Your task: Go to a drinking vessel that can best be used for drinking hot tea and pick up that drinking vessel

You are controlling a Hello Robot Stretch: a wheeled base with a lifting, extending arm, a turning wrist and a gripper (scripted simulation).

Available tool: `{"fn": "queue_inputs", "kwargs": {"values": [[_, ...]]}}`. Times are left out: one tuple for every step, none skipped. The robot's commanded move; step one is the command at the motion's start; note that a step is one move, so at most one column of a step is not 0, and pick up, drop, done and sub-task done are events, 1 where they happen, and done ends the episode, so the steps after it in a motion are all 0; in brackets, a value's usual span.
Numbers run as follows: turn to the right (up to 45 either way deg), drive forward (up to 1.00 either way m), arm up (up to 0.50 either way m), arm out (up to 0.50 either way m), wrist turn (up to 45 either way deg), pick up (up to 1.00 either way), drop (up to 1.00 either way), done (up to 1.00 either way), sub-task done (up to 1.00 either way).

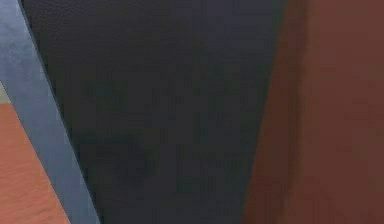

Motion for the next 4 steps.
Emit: {"fn": "queue_inputs", "kwargs": {"values": [[0.0,0.0,0.26,0.0,0.0,0.0,0.0,0.0,0.0],[0.0,0.0,0.0,0.12,0.0,0.0,0.0,0.0,0.0],[0.0,0.0,0.0,0.0,45.0,0.0,0.0,0.0,0.0],[0.0,0.0,0.0,0.0,45.0,0.0,0.0,0.0,0.0]]}}
